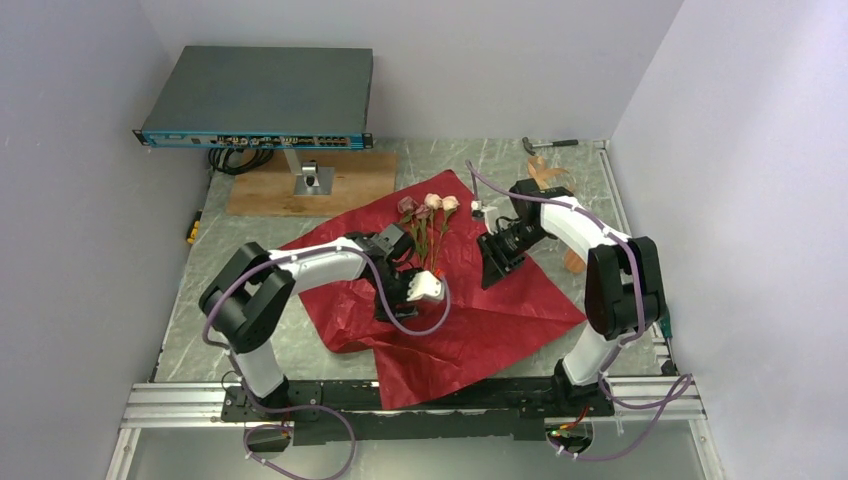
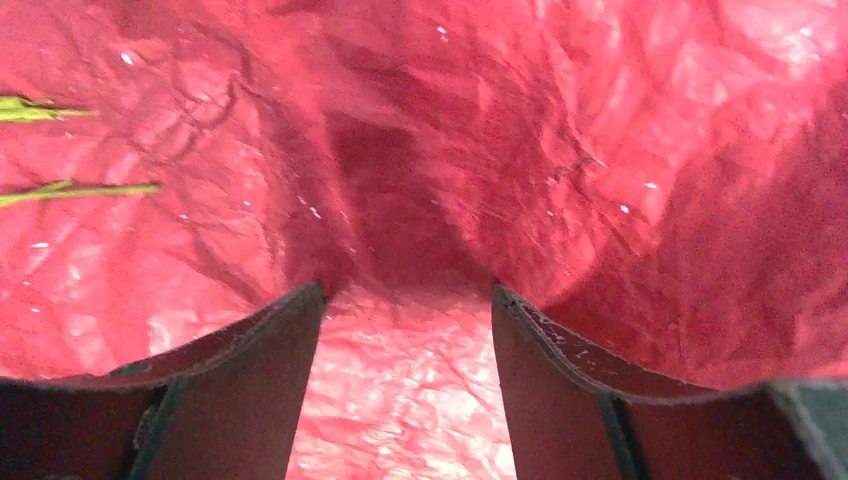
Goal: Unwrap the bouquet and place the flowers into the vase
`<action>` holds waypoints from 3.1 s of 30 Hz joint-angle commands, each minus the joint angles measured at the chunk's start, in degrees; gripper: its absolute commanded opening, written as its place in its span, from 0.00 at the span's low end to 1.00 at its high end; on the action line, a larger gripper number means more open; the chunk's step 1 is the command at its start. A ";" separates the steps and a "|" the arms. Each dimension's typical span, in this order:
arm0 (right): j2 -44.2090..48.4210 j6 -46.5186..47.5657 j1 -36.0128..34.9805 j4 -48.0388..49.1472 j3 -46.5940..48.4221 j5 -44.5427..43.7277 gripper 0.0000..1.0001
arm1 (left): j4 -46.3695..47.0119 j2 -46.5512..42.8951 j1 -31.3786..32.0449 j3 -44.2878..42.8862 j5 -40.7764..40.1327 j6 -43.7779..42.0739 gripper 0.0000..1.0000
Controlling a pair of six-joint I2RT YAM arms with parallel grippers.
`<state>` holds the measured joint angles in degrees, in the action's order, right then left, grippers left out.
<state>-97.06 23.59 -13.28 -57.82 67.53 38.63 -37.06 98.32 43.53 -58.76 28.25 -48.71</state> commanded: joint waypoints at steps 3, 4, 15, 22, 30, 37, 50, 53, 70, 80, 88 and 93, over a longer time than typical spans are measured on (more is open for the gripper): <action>-4.56 1.35 0.13 2.88 4.17 -6.12 0.41 | 7.66 6.72 -2.49 -5.03 -4.42 4.05 0.69; -5.53 1.44 0.22 3.42 4.61 -7.32 0.40 | 7.93 7.10 -2.90 -5.26 -4.06 3.50 0.69; -13.45 1.17 3.14 8.18 5.93 -15.54 0.36 | 10.29 10.08 -5.07 -8.22 -3.91 2.31 0.70; -15.31 2.36 4.12 9.94 4.51 -19.41 0.36 | 3.66 5.37 -11.73 -7.92 1.46 3.74 0.73; -15.93 3.76 4.92 10.49 4.55 -21.76 0.37 | -0.37 -2.03 -18.73 3.33 -4.56 -9.08 0.73; -16.14 3.94 5.05 8.90 7.21 -19.24 0.39 | 1.92 -5.38 -20.43 9.24 -13.46 -13.44 0.74; -5.19 -23.70 4.88 18.98 16.13 -6.80 0.42 | 7.68 -9.68 -19.62 -10.24 -2.54 17.92 0.71; -6.30 -33.64 3.78 25.91 18.46 -11.35 0.44 | 10.36 -9.17 -19.62 -11.44 -6.37 24.04 0.71; -24.98 -44.41 -5.89 27.23 38.97 -38.24 0.36 | 13.76 -8.63 -19.45 -13.38 -19.04 29.89 0.73; -31.85 -44.12 -6.55 27.59 42.42 -39.53 0.35 | 13.48 -8.84 -19.45 -12.53 -19.77 27.82 0.74; -36.10 -43.99 -6.65 27.91 45.44 -39.78 0.33 | 12.10 -10.19 -19.45 -10.67 -20.69 26.74 0.74; -36.78 -44.84 -6.67 26.95 45.16 -39.24 0.28 | 11.24 -10.31 -19.45 -10.83 -20.94 26.20 0.74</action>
<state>-134.13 -19.79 -19.66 -31.11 110.54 0.19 -25.02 90.26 23.88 -69.54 8.05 -21.56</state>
